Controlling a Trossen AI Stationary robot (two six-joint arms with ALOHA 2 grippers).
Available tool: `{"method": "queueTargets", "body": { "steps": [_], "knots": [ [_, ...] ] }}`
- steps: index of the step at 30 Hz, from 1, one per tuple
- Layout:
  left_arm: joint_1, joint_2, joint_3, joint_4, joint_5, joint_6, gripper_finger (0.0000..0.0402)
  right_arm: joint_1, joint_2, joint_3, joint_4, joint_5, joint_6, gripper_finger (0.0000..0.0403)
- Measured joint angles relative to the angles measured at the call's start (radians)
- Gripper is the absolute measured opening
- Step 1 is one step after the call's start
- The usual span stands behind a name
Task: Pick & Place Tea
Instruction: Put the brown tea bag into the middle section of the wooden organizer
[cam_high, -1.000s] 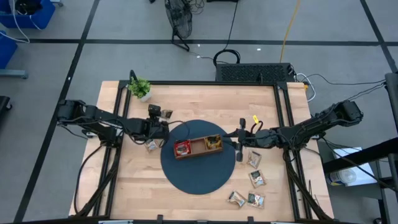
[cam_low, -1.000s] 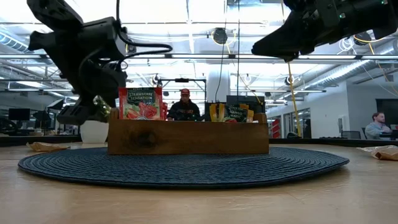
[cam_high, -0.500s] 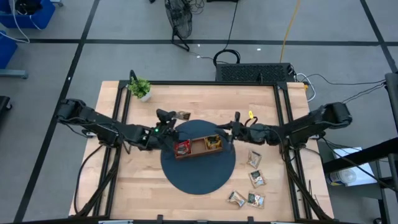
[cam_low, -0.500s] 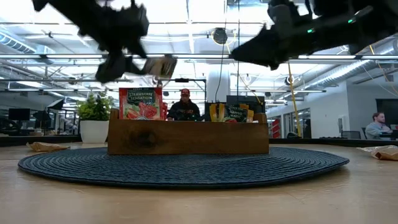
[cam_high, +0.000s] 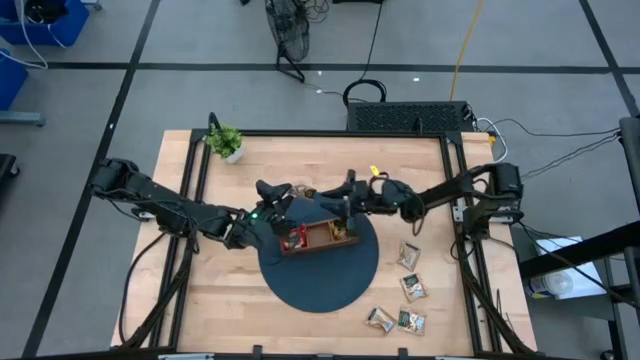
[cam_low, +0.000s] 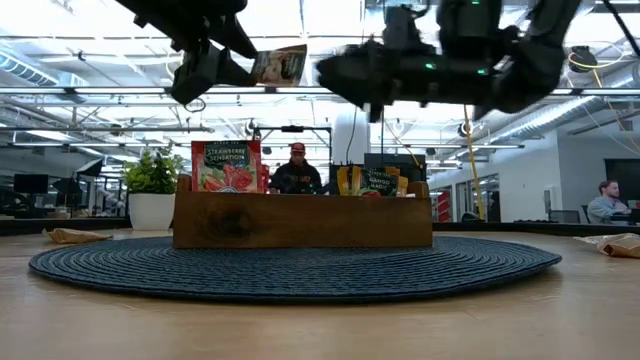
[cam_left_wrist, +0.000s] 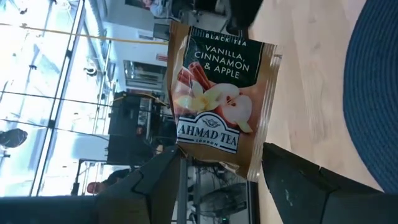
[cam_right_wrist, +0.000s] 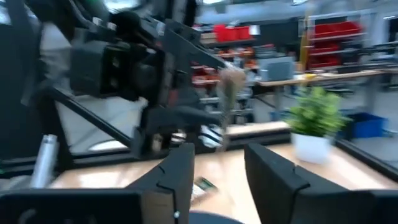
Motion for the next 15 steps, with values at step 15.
{"method": "queueTargets", "body": {
  "steps": [15],
  "knots": [
    [-0.004, 0.000, 0.000, -0.015, 0.003, 0.002, 0.0225, -0.010, 0.068, 0.206, -0.179, -0.087, 0.014, 0.0162]
  ]
}}
